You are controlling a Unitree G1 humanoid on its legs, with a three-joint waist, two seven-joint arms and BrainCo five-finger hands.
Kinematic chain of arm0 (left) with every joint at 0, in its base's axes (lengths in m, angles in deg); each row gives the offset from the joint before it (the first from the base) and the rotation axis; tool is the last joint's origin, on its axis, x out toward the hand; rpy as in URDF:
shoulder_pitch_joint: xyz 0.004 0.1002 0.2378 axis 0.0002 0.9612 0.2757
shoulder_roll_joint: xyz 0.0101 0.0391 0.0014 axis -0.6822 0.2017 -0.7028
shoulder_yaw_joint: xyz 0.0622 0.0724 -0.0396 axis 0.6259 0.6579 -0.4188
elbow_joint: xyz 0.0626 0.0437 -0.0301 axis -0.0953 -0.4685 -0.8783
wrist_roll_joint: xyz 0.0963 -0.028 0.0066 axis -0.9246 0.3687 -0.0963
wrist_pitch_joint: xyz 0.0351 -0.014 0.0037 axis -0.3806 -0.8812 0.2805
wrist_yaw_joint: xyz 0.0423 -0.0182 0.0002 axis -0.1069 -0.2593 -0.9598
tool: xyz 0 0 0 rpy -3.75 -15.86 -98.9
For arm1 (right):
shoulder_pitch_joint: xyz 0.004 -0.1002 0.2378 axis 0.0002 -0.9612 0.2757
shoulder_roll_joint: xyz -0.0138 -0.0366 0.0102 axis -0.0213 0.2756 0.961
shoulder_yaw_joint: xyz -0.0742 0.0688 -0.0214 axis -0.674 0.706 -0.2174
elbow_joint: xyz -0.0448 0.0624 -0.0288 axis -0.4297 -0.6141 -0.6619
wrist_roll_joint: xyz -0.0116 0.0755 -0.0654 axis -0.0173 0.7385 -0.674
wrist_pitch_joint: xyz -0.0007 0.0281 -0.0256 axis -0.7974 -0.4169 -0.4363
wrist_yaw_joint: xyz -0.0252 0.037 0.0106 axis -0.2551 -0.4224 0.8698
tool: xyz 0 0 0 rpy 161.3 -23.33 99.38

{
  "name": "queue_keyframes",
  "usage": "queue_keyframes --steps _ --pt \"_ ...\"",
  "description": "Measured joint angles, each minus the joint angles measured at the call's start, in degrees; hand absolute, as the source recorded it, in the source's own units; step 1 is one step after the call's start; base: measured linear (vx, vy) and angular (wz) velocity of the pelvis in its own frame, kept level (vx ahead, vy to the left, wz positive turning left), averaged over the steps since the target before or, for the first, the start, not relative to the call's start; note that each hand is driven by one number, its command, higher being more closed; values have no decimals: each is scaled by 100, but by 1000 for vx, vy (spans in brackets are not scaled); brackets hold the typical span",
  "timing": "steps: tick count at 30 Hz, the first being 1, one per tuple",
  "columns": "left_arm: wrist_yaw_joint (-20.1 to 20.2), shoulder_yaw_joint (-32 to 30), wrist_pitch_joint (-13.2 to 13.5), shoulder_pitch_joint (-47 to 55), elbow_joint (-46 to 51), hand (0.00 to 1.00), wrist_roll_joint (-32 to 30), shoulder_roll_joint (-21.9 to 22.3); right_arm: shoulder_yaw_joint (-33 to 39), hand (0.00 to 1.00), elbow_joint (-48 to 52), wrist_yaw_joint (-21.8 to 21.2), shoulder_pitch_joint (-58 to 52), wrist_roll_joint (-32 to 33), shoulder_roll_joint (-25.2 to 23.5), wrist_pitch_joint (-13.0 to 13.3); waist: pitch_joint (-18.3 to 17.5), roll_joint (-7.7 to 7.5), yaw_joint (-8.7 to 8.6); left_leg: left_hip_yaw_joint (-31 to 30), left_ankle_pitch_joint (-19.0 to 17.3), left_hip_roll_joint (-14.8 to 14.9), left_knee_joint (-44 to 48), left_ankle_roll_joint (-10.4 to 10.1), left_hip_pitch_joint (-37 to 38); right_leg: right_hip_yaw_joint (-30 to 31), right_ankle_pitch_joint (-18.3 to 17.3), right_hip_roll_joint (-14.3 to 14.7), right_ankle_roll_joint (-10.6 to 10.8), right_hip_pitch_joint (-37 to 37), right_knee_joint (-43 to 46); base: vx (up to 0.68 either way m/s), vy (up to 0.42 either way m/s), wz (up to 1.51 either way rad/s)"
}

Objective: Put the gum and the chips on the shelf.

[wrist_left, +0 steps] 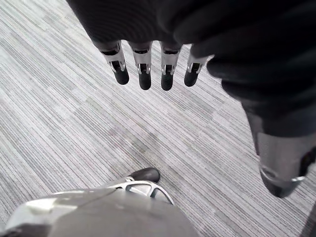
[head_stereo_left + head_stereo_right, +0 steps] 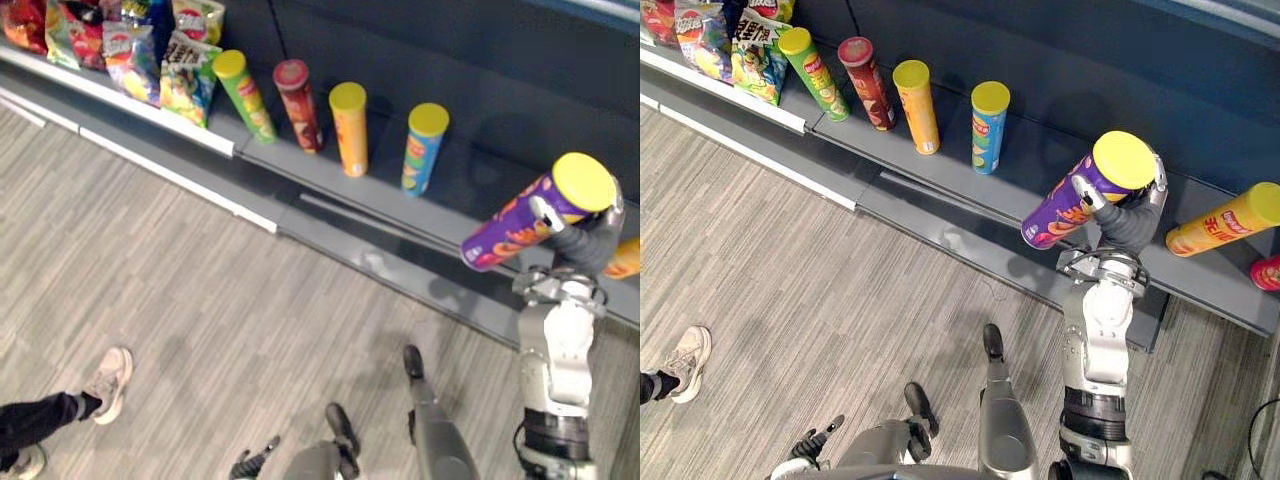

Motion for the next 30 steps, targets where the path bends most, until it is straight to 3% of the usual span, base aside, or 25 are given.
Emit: queue_keyframes --steps 11,18,24,30 --pt "-23 339 43 -270 97 0 32 87 2 100 -298 627 979 -257 134 4 278 418 -14 351 -345 77 586 22 -471 400 95 76 25 -459 49 19 -19 -18" --pt "-23 952 208 -591 525 0 32 208 11 100 -741 1079 1727 -696 223 -12 515 523 -20 481 -369 69 604 0 -661 579 145 130 28 -748 57 56 -23 -14" --pt "-29 1329 283 -738 689 0 36 300 147 100 -1199 1504 2576 -1127 384 -44 774 788 -11 483 -367 -1 558 2 -774 701 163 125 44 -928 71 79 -9 -7" --pt "-34 1482 384 -747 737 0 45 311 388 100 -1642 1799 3187 -1145 693 -140 850 945 -5 483 -270 -131 377 71 -935 758 179 72 68 -1225 149 74 -9 -1"
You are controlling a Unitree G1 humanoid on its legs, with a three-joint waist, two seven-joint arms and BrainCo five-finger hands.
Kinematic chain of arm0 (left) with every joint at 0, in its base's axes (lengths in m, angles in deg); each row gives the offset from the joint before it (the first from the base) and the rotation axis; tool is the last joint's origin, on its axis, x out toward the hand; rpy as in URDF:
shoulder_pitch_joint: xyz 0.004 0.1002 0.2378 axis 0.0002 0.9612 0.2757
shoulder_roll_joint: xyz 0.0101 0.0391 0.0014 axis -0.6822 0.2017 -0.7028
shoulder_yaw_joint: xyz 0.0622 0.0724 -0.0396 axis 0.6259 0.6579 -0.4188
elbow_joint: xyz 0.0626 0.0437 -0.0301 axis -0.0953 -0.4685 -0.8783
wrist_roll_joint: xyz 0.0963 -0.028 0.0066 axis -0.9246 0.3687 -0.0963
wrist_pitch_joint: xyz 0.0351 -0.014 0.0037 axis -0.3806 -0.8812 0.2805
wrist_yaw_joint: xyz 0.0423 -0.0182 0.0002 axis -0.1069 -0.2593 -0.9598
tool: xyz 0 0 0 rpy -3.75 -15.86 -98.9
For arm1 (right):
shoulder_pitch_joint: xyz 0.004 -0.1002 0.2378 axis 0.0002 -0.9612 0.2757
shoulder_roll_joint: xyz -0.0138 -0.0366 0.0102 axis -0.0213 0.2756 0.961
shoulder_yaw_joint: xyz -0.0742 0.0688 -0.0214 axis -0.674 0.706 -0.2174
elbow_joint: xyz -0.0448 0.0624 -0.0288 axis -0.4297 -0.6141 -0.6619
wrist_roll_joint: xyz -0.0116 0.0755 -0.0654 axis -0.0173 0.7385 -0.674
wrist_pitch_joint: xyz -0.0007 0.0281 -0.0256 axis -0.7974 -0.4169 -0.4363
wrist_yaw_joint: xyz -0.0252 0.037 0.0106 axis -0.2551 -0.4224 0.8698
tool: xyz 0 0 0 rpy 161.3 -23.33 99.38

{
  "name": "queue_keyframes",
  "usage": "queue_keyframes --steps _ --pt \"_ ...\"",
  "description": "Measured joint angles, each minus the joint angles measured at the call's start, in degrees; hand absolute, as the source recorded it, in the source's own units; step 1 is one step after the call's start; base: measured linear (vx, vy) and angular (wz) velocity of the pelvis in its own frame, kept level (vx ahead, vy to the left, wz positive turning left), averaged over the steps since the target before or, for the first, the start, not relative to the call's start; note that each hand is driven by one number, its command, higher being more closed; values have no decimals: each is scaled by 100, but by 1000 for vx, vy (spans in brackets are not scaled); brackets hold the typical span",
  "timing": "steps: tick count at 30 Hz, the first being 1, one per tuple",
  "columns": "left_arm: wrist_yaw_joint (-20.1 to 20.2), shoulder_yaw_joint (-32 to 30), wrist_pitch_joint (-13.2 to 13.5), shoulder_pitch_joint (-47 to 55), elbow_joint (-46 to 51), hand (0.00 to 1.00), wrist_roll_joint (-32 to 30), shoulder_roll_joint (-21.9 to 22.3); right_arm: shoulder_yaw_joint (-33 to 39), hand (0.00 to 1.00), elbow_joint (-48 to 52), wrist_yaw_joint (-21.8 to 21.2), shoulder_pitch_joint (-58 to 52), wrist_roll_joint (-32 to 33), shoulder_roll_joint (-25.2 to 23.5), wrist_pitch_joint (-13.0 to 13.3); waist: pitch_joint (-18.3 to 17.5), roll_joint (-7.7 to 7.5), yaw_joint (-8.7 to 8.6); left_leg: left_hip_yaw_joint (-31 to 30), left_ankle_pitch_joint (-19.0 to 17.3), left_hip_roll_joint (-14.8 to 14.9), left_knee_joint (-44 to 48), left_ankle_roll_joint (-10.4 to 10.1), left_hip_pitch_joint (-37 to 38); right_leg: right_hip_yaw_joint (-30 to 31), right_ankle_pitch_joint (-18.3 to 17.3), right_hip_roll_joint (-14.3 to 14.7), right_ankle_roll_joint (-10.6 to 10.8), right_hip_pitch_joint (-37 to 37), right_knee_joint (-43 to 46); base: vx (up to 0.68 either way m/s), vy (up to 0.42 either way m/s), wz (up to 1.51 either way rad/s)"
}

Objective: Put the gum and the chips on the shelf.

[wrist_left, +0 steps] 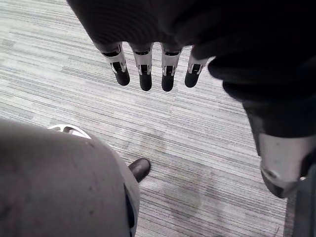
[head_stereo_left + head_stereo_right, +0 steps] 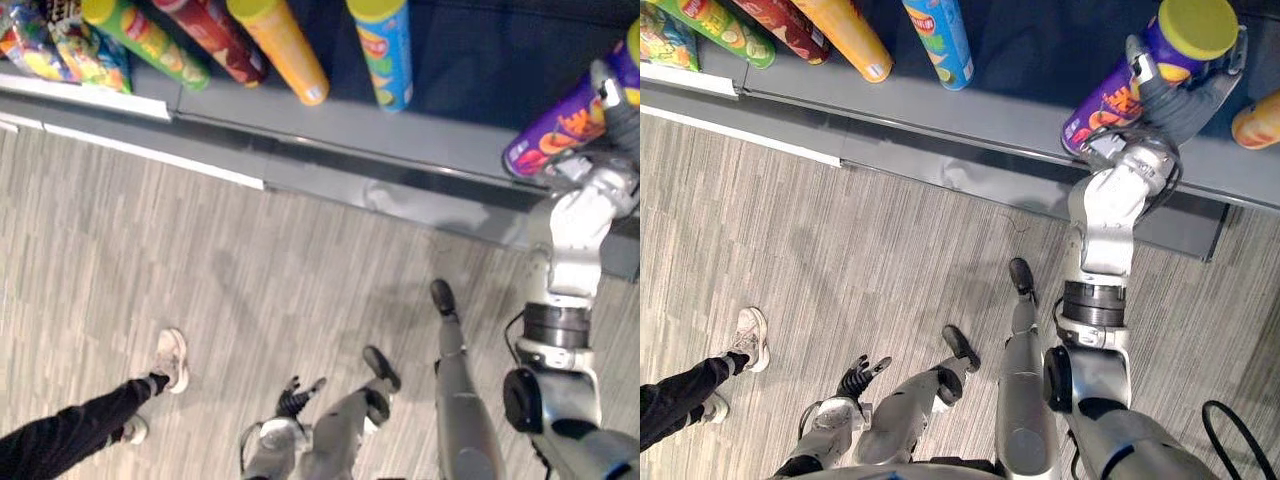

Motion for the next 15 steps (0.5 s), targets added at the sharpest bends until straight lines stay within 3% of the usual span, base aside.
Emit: queue_keyframes --steps 4,15 --pt "-1 102 2 -1 17 0 1 23 95 100 -209 161 345 -202 128 -9 65 101 11 15 51 -70 -94 32 -31 23 0 -33 1 -109 60 63 -19 0" --pt "0 207 95 -44 299 0 215 326 135 100 94 623 805 -654 258 -217 66 102 194 271 225 -109 -227 -84 -348 118 -99 -28 -66 -764 573 52 -62 3"
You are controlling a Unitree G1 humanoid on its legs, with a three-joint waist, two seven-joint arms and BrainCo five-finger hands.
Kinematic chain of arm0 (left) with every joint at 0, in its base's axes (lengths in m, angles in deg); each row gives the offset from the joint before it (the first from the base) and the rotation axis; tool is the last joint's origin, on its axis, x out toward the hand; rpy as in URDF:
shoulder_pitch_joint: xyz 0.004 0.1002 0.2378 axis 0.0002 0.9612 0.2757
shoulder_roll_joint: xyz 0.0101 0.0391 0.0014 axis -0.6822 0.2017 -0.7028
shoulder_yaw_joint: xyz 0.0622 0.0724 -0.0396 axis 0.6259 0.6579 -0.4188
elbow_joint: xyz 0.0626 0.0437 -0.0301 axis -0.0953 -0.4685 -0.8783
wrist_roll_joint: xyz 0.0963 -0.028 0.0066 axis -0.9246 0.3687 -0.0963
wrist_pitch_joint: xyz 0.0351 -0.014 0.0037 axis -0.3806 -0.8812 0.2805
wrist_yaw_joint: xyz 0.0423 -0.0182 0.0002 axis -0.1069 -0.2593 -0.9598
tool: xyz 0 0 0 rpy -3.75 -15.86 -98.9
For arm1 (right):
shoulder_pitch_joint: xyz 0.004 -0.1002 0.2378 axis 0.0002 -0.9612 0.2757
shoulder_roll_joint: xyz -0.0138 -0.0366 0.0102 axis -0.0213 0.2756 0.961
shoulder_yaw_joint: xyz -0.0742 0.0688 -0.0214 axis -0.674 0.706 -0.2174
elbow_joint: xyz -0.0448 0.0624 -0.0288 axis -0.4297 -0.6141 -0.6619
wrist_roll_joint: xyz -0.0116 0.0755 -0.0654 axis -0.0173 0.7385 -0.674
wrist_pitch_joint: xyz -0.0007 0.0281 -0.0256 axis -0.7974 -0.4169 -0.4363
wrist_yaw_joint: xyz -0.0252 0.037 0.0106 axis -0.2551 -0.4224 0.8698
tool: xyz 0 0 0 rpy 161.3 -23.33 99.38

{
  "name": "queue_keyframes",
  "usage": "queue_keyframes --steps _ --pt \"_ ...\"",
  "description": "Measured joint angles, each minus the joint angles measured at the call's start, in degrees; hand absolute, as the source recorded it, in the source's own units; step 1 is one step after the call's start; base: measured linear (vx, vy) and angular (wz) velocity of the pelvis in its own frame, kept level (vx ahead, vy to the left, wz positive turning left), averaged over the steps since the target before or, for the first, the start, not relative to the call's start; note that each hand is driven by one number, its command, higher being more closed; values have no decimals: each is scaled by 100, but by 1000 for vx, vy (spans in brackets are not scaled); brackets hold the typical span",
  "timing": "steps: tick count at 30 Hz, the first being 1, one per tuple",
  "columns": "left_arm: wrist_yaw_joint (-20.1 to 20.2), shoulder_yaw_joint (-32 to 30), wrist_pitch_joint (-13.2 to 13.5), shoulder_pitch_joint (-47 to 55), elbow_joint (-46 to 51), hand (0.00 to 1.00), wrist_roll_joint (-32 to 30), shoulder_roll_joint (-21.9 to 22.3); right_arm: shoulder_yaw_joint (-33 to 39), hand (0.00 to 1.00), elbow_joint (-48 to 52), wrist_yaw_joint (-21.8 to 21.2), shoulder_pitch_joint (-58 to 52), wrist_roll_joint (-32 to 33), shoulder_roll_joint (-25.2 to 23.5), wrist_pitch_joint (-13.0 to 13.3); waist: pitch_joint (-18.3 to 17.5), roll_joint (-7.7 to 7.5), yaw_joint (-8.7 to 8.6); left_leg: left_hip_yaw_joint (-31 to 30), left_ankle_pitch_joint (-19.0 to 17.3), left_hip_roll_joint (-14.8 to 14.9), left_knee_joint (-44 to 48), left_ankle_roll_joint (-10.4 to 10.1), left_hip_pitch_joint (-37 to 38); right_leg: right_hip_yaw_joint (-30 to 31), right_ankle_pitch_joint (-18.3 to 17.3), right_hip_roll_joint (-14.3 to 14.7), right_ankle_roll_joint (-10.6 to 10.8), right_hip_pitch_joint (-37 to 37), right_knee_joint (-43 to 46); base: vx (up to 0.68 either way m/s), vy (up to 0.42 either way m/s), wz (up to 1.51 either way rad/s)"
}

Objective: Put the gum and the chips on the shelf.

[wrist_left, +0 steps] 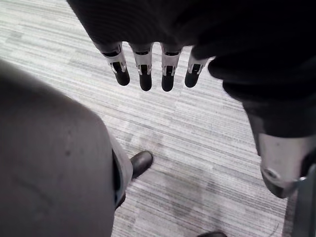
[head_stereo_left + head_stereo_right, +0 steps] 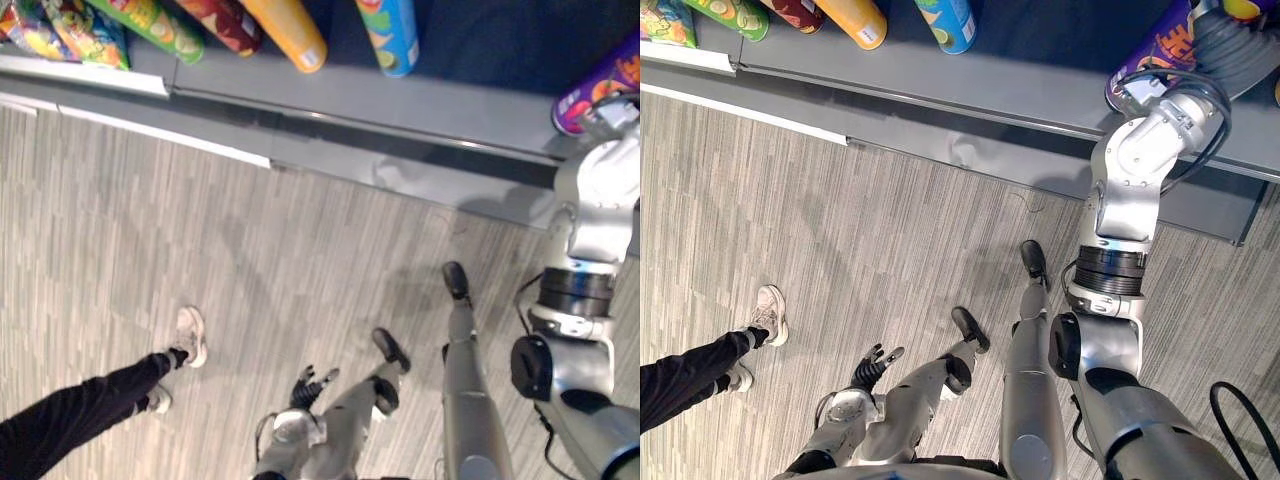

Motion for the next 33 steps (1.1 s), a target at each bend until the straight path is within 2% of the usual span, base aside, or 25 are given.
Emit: queue_keyframes --steps 6,9,13,18,23,27,33 --pt "8 7 34 0 149 0 18 115 -33 100 427 42 11 -19 57 -24 -2 2 79 367 21 112 32 -50 -110 -7 -9 -11 -8 -165 49 56 -67 5" --pt "9 -2 40 -2 229 0 222 117 -108 100 634 48 32 -231 61 -27 -6 0 114 491 21 171 149 -49 -252 -19 -9 -18 -9 -319 132 108 -72 7" --pt "19 -7 45 -2 350 0 224 118 -348 100 668 44 88 -236 57 -145 -7 -2 143 630 27 254 287 -40 -350 -101 -8 -27 -12 -415 226 106 -47 7" --pt "22 -28 98 -2 393 0 234 120 -618 100 671 44 139 -241 55 -149 -18 -28 169 795 1 327 473 -57 -491 -120 -12 -62 -14 -504 254 89 -42 6" --pt "27 -45 112 -2 429 0 446 121 -750 100 670 32 151 -270 49 -171 -23 -39 185 815 -10 410 649 -57 -670 -168 -75 -59 -62 -679 416 74 -64 7" --pt "31 -58 119 -2 557 0 450 121 -755 100 663 26 152 -407 49 -184 -23 -40 262 847 -9 425 661 -57 -689 -178 -138 -51 -65 -746 521 63 -75 2" --pt "37 -57 122 -2 570 0 452 122 -788 100 603 25 196 -428 51 -184 -24 -40 267 859 -6 425 662 -55 -747 -193 -234 -52 -78 -879 681 70 -68 3"
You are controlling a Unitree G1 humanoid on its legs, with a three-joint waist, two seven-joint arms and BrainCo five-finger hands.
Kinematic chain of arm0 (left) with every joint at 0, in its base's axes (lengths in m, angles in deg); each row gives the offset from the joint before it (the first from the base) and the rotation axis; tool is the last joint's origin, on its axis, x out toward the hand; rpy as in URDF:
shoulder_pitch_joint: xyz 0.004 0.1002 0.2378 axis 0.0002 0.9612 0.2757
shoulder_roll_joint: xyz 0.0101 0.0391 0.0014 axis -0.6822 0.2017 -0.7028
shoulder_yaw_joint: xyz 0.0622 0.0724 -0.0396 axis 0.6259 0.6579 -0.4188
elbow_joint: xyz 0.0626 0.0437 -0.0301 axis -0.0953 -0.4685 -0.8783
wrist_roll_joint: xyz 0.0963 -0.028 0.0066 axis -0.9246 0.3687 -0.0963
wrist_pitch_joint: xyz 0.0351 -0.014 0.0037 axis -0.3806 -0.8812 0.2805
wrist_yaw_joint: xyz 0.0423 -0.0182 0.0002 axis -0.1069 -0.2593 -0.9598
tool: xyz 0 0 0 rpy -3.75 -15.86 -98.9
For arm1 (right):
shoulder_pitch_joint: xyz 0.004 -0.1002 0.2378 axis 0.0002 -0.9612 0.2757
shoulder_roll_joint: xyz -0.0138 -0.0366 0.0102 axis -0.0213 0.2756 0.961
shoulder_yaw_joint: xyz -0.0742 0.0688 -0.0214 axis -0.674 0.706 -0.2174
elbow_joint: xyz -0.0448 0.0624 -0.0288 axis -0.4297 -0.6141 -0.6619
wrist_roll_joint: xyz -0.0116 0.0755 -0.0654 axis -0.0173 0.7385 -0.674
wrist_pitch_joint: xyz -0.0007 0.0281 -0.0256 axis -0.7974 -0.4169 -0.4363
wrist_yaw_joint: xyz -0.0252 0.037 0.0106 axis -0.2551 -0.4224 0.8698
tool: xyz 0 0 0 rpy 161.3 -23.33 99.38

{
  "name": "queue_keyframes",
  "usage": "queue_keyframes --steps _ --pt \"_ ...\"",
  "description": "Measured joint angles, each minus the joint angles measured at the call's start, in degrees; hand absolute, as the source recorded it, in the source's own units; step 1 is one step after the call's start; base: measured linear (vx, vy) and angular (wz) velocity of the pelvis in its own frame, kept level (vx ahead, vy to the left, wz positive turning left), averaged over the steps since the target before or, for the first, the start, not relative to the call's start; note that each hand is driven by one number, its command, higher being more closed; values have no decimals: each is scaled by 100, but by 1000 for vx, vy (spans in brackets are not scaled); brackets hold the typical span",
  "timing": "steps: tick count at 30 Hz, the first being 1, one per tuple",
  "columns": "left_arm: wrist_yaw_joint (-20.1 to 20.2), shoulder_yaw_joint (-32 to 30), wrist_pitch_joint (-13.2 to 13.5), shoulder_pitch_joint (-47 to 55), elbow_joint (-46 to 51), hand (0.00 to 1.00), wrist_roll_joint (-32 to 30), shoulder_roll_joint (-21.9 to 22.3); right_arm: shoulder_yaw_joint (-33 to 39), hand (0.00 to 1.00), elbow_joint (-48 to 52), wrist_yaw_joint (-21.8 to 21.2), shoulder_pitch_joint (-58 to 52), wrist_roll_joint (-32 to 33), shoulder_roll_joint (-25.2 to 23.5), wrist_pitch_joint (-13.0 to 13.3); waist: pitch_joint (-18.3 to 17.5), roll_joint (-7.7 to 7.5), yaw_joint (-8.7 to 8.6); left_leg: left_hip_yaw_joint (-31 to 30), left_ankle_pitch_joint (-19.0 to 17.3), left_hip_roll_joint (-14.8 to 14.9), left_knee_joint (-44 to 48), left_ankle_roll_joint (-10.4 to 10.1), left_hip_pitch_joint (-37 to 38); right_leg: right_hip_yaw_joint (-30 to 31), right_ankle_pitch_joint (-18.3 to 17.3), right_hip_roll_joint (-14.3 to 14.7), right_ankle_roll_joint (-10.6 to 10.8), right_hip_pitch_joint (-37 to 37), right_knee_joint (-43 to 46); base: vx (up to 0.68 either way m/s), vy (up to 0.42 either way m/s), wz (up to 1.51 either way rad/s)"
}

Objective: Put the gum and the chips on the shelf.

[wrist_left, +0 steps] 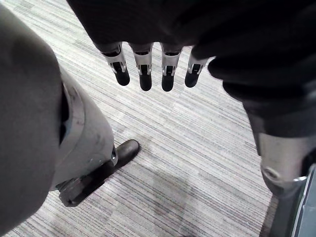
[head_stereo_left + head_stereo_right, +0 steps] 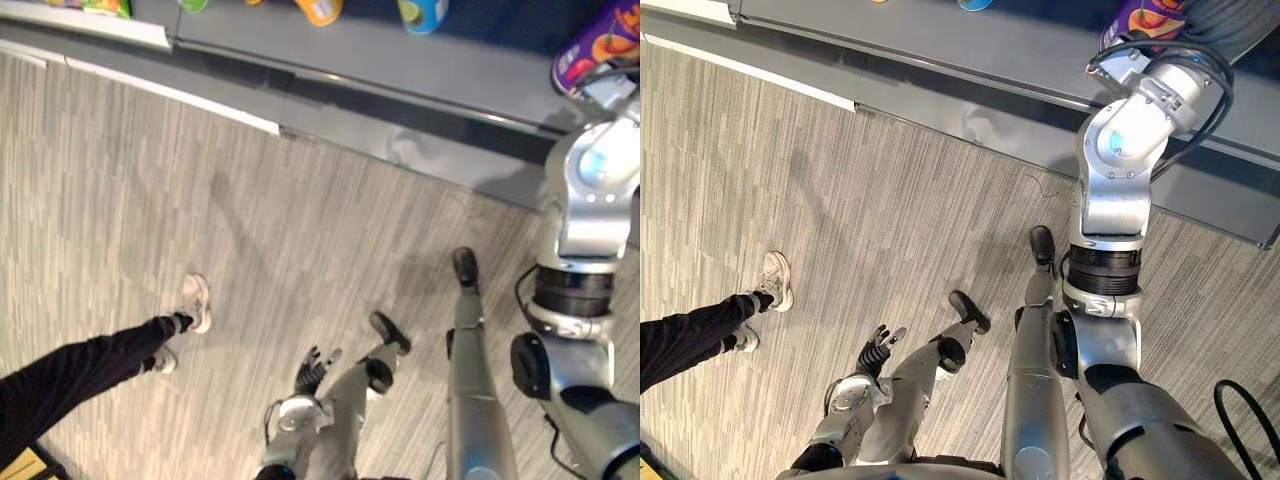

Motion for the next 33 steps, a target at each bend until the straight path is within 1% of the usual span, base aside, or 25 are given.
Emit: queue_keyframes --steps 3,6,10,18,19,21,27,31,33 --pt "2 1 16 0 62 0 14 0 0 100 -7 -2 84 -2 9 -4 0 -1 6 4 6 1 50 10 -131 4 9 -2 -13 -163 93 84 -58 4" --pt "4 -3 19 0 78 0 222 0 -7 100 -69 1 157 -10 17 4 0 -1 9 1 7 -2 49 11 -133 -7 10 -8 -13 -190 154 80 -53 1" --pt "4 3 46 1 278 0 221 0 -103 100 -260 -6 287 5 130 14 0 -2 32 24 6 -31 53 10 -148 12 1 -32 -12 -224 179 69 -54 1" --pt "-4 140 77 0 450 0 217 -5 -202 100 -280 -13 286 26 134 87 0 -2 18 75 0 -9 67 3 -177 23 -42 -19 -5 -267 183 67 -66 -1" --pt "-3 167 79 0 446 0 217 -6 -215 0 -280 -13 285 25 130 113 0 -2 18 77 0 -8 69 3 -187 23 -38 -19 -10 -277 183 58 -44 1" --pt "-3 167 78 0 447 0 217 -6 -217 0 -281 -14 277 27 124 162 -1 -3 18 78 1 -5 83 4 -210 21 -26 -20 -27 -301 185 75 -51 1" --pt "-4 162 68 0 457 0 217 -6 -248 0 -501 -96 84 44 79 161 -1 -3 26 107 -13 26 175 16 -252 20 -24 -18 -29 -331 224 69 -56 1" --pt "-4 161 55 0 494 0 213 -5 -304 0 -503 -133 -34 48 -17 163 0 -3 14 120 -92 82 327 60 -255 34 -34 -4 -17 -303 238 51 -52 -4" --pt "-5 161 46 0 493 0 212 -5 -328 0 -512 -133 -139 59 -75 169 -1 -4 14 126 -189 167 476 45 -268 32 -42 24 -7 -257 236 52 -57 -7"
